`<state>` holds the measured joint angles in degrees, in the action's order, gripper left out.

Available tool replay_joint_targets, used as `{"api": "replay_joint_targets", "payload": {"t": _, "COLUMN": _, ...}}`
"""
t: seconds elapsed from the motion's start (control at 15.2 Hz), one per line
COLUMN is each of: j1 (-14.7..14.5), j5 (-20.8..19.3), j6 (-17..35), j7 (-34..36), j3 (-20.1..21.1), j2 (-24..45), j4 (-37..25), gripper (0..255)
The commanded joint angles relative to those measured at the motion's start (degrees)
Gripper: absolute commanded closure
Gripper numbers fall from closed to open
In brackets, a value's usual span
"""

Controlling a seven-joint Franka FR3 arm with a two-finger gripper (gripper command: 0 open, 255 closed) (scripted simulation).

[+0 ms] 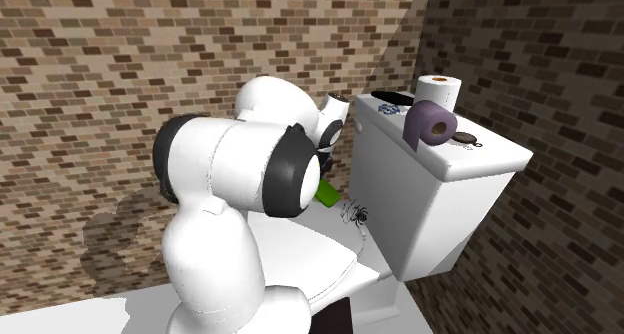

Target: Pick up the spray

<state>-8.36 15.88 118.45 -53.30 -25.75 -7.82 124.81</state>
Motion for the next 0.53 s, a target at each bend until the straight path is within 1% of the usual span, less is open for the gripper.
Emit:
{"api": "replay_joint_targets", "payload": {"t": 0.0, "j1": -0.4, "j5": 4.6, "j6": 0.3, "j7": -6.2, "j3": -1.5, "j2": 5.2, "j4": -3.6, "gripper": 0}}
{"api": "replay_joint_targets", "payload": {"t": 0.2, "j1": 0.2, "j5": 11.7, "j6": -0.9, "j7": -14.4, "j3": -2.3, "j2": 13.3, "j4": -10.0, "gripper": 0}}
{"api": "replay_joint_targets", "payload": {"t": 0.46, "j1": 3.3, "j5": 19.8, "j6": -4.1, "j7": -23.2, "j3": -0.9, "j2": 23.9, "j4": -20.1, "gripper": 0}}
